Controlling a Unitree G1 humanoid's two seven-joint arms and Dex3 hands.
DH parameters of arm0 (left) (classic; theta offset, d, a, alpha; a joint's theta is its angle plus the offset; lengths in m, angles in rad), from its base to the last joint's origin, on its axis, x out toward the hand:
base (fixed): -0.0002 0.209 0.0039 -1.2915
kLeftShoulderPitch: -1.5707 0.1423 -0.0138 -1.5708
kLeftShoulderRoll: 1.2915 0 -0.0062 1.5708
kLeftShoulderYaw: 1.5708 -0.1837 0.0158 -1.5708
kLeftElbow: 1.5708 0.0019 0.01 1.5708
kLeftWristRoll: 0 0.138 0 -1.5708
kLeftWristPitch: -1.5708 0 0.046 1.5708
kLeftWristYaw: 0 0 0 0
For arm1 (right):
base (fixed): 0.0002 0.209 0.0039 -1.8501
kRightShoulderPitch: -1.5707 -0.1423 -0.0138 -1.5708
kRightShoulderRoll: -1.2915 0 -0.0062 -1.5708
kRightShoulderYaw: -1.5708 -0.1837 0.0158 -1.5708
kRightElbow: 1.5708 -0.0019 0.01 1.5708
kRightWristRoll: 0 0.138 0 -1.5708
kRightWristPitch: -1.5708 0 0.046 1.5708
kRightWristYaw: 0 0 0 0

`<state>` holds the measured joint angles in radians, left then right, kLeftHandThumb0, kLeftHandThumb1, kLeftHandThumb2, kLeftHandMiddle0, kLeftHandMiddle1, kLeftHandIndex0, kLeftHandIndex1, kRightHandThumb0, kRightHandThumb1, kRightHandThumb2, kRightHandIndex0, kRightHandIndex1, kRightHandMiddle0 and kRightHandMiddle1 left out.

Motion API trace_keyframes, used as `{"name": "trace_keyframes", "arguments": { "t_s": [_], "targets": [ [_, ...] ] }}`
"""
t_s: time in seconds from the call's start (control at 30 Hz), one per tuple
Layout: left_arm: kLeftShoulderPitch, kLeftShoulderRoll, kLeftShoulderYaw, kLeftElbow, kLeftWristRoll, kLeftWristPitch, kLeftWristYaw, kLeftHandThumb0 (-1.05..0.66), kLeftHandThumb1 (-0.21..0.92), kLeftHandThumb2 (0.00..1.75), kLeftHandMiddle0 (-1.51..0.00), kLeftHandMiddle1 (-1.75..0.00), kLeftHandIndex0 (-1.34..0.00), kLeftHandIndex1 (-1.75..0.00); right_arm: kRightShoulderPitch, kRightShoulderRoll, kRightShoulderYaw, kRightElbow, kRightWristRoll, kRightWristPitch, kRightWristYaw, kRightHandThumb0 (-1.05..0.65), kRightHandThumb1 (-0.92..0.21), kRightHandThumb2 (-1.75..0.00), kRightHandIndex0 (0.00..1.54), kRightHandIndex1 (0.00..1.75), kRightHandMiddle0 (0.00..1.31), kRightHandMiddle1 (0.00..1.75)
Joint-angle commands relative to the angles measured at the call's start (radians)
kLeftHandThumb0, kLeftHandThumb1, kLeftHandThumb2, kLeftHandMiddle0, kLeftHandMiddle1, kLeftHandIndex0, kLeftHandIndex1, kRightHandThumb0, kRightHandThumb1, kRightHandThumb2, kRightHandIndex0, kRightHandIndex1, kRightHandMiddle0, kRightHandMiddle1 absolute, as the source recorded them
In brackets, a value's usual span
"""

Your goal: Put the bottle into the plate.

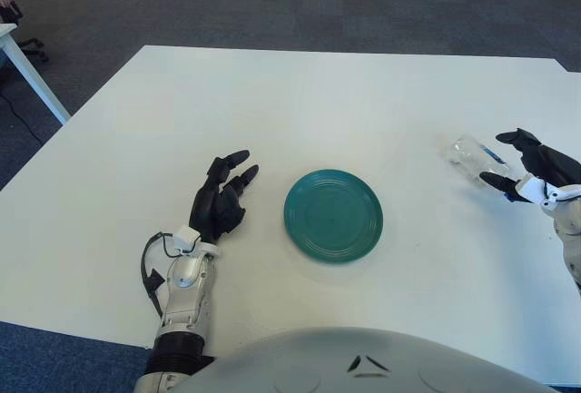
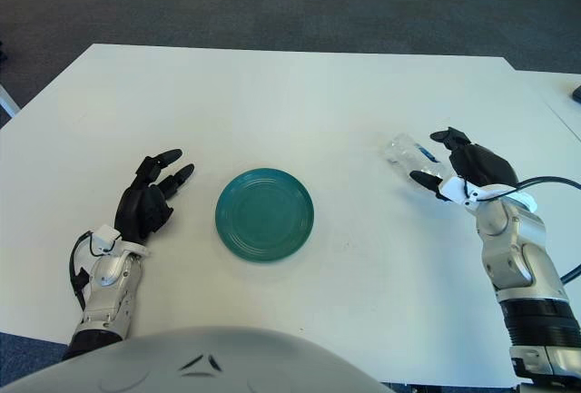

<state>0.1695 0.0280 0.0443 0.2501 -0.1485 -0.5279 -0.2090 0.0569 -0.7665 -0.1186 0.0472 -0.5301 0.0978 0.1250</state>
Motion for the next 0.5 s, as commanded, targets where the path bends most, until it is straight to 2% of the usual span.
{"name": "trace_keyframes", "arguments": {
  "t_s": [0.0,0.47],
  "targets": [
    [0.019,-0.003,0.004,0.044,-0.01,0.019,-0.01,-0.64,0.92,0.96,-0.67,0.0,-0.26,-0.8,-0.014,-0.026,0.016,-0.009,-0.015,0.009,0.032,-1.05,-0.92,-0.66,0.06,0.0,0.0,0.24],
    [0.015,0.0,0.012,0.05,-0.014,0.018,-0.018,-0.64,0.92,0.96,-0.67,0.0,-0.26,-0.8,-0.021,-0.054,0.053,-0.048,-0.071,0.069,0.112,-1.05,-0.92,-0.67,0.0,0.0,0.0,0.03]
  ]
}}
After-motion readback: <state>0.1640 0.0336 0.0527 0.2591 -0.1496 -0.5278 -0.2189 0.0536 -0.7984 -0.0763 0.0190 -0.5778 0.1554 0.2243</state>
